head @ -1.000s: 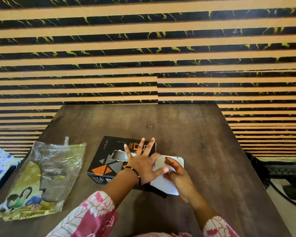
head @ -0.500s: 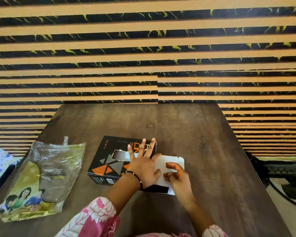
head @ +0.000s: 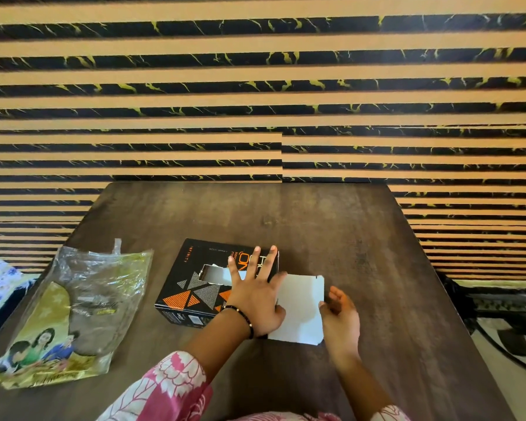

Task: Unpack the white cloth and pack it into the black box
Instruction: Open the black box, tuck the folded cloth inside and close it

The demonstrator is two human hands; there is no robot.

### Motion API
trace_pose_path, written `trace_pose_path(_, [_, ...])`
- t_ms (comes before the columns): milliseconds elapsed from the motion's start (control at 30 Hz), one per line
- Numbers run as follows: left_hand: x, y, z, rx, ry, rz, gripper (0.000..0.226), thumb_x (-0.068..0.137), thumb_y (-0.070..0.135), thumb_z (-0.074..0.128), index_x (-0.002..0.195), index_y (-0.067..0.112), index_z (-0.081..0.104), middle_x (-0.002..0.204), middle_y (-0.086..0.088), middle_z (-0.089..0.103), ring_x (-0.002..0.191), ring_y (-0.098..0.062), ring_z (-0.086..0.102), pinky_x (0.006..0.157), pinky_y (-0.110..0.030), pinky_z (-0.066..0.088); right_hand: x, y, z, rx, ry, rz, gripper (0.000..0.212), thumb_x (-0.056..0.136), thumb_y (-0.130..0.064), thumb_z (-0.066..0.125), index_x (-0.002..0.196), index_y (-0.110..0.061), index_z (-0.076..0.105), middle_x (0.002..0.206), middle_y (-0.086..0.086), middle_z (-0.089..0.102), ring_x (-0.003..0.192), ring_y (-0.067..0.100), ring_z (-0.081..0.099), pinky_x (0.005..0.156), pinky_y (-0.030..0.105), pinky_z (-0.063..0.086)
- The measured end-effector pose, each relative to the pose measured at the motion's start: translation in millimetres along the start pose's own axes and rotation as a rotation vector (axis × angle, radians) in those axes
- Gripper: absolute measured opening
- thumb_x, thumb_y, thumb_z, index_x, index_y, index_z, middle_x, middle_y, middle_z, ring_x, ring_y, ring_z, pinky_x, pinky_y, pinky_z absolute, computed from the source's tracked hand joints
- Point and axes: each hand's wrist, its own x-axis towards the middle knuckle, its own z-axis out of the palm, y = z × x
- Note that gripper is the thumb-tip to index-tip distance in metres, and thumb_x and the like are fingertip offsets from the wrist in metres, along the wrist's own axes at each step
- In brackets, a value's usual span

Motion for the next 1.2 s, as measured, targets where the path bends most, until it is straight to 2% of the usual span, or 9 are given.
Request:
trace_pose_path(167, [-0.8, -3.1, 1.8, -0.034, 0.032, 0.008, 0.067, 0.079, 0.046, 0.042, 0.141, 0.036, 0.018, 0.156, 0.002, -0.018, 0.142, -0.028, -0.021, 0.103, -0.068, -0.017, -6.7, -14.0, 13.5, 0.083, -0.154, 0.001, 0.029, 0.092, -0.019, 0.051, 0.119, -0.015, 0.056, 0.108, 0.003, 0.067, 0.097, 0.02, 0.063, 0.088, 0.042, 0.052])
trace_pose_path(333, [-5.8, -7.4, 2.8, -0.197, 0.143, 0.006, 0.074, 0.076, 0.05, 0.028, 0.145, 0.031, 0.011, 0.158, 0.006, 0.001, 0.145, -0.016, -0.008, 0.109, -0.059, -0.015, -20.7, -27.5, 31.4, 0.162, -0.336, -0.05, 0.028, 0.093, -0.016, 0.051, 0.118, -0.029, 0.047, 0.11, -0.015, 0.058, 0.105, 0.0, 0.054, 0.086, 0.016, 0.043])
trace_pose_path(467, [-9.3, -6.4, 3.7, -0.259, 0.221, -0.017, 0.076, 0.077, 0.053, 0.004, 0.145, 0.023, 0.019, 0.158, 0.006, 0.008, 0.144, -0.008, -0.001, 0.114, -0.047, -0.016, -30.0, -31.3, 42.5, 0.242, -0.439, -0.031, 0.043, 0.096, -0.01, 0.041, 0.136, -0.024, 0.037, 0.127, -0.007, 0.055, 0.113, -0.001, 0.053, 0.095, 0.018, 0.045])
trace_pose_path(567, [-8.9, -5.0, 4.6, -0.284, 0.247, -0.027, 0.074, 0.08, 0.051, 0.0, 0.144, 0.023, 0.024, 0.157, 0.007, 0.012, 0.144, -0.006, 0.001, 0.116, -0.043, -0.013, -34.9, -37.9, 47.5, 0.277, -0.48, -0.021, 0.053, 0.097, -0.018, 0.039, 0.145, -0.032, 0.019, 0.14, -0.019, 0.031, 0.122, -0.006, 0.037, 0.099, 0.012, 0.032])
trace_pose_path(700, [-6.9, -6.2, 4.7, -0.333, 0.247, -0.032, 0.075, 0.08, 0.052, -0.001, 0.144, 0.023, 0.025, 0.157, 0.008, 0.013, 0.144, -0.006, 0.004, 0.119, -0.039, -0.005, -41.6, -35.8, 48.8, 0.312, -0.518, -0.021, 0.053, 0.098, -0.004, 0.032, 0.145, -0.018, 0.012, 0.137, -0.014, 0.022, 0.125, 0.001, 0.024, 0.083, -0.006, 0.034])
trace_pose_path(800, [-4.9, -6.6, 4.1, -0.341, 0.241, -0.034, 0.075, 0.08, 0.052, -0.001, 0.144, 0.023, 0.024, 0.157, 0.007, 0.013, 0.144, -0.006, 0.003, 0.119, -0.038, -0.004, -48.2, -26.3, 53.0, 0.324, -0.521, -0.047, 0.053, 0.097, 0.0, 0.032, 0.145, -0.014, 0.014, 0.15, -0.004, 0.022, 0.136, 0.005, 0.023, 0.103, 0.008, 0.031])
trace_pose_path(967, [-5.2, -5.3, 3.1, -0.323, 0.227, -0.027, 0.073, 0.081, 0.051, 0.001, 0.145, 0.022, 0.022, 0.157, 0.006, 0.011, 0.144, -0.008, 0.003, 0.119, -0.037, -0.006, -51.4, -27.3, 53.7, 0.333, -0.569, -0.072, 0.046, 0.096, 0.004, 0.026, 0.138, -0.015, 0.021, 0.128, -0.005, 0.041, 0.11, -0.004, 0.045, 0.078, 0.004, 0.045])
trace_pose_path(1100, [-5.0, -4.4, 2.2, -0.325, 0.228, -0.031, 0.073, 0.081, 0.051, 0.001, 0.145, 0.022, 0.022, 0.157, 0.006, 0.012, 0.144, -0.008, 0.003, 0.118, -0.035, -0.008, -51.9, -34.0, 50.3, 0.408, -0.582, -0.064, 0.043, 0.096, 0.003, 0.026, 0.129, -0.024, 0.023, 0.115, -0.017, 0.046, 0.103, -0.009, 0.046, 0.074, 0.001, 0.044])
trace_pose_path(1200, [-6.0, -4.2, 0.5, -0.346, 0.234, -0.037, 0.073, 0.081, 0.051, 0.001, 0.145, 0.023, 0.022, 0.157, 0.007, 0.012, 0.144, -0.007, 0.003, 0.117, -0.033, -0.009, -51.7, -36.3, 51.1, 0.363, -0.563, -0.069, 0.046, 0.096, 0.002, 0.029, 0.133, -0.024, 0.022, 0.121, -0.018, 0.043, 0.108, -0.011, 0.043, 0.077, -0.002, 0.041])
